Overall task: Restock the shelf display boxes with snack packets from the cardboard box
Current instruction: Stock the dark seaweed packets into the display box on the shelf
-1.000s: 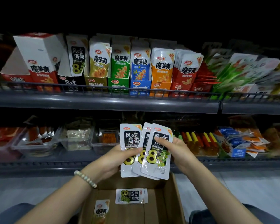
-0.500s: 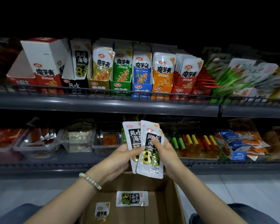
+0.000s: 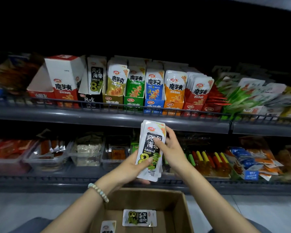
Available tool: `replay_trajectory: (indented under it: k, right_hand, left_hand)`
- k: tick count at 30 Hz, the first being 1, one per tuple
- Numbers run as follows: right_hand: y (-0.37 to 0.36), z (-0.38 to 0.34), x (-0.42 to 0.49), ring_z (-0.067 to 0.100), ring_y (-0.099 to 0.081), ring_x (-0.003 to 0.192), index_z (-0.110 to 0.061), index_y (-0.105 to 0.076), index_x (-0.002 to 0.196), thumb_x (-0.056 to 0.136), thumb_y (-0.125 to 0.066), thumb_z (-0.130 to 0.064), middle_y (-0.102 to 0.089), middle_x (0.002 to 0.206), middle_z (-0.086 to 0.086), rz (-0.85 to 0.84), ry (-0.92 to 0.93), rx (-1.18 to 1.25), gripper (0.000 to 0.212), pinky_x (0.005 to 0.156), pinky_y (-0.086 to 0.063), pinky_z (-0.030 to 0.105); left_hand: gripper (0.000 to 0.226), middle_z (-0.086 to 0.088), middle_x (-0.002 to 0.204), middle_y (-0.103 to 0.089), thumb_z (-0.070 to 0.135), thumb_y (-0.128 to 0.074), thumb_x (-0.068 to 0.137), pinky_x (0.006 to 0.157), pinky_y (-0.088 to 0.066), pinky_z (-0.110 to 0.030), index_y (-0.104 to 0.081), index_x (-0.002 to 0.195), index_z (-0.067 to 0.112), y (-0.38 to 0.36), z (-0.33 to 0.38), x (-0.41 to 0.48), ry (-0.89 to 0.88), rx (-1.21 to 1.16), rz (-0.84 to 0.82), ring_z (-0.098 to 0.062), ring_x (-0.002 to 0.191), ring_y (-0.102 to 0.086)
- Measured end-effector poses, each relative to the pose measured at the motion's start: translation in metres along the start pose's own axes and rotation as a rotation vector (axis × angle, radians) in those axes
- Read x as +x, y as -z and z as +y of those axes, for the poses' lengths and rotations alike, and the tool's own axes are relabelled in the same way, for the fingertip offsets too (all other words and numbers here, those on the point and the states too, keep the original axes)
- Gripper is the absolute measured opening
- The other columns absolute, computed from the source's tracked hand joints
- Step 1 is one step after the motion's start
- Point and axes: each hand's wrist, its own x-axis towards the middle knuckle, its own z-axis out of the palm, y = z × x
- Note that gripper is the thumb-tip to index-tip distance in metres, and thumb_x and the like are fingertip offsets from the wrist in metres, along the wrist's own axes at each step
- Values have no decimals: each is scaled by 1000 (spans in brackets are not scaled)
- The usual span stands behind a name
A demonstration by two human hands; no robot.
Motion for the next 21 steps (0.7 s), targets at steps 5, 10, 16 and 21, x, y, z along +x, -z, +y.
replay_trajectory:
  k: [5, 10, 16, 21]
  right_hand:
    - [5, -27, 14, 9, -68, 99, -42, -5, 147, 92, -59, -11, -60, 126, 2, -165, 34, -180, 83, 75, -55, 22]
    - [2, -68, 31, 13, -65, 104, -26, -32, 142, 82, -68, 3, -55, 132, 3, -286, 59, -262, 76, 79, -57, 27]
    - [-18, -113, 48, 14, -65, 105, -37, -32, 140, 80, -71, -1, -48, 138, 4, -386, 140, -344, 80, 73, -57, 26]
    - [-45, -159, 69, 13, -67, 97, -34, -29, 142, 82, -71, -7, -54, 121, -7, -441, 231, -499, 78, 74, -59, 31]
  left_hand:
    - [34, 4, 114, -66, 25, -59, 92, 58, -57, -30, -43, 121, 35, 15, 8, -3, -115, 103, 86, -13, 93, -69]
    - [39, 6, 110, -68, 25, -60, 91, 54, -54, -24, -45, 127, 29, 35, 26, -6, -177, 133, 108, -9, 88, -69]
    - [35, 8, 103, -69, 24, -59, 92, 47, -51, -24, -46, 124, 31, 61, 56, -11, -276, 144, 161, -8, 80, -69]
    - [43, 10, 104, -68, 36, -57, 89, 45, -48, -26, -42, 129, 38, 90, 89, -13, -381, 204, 204, -8, 83, -67]
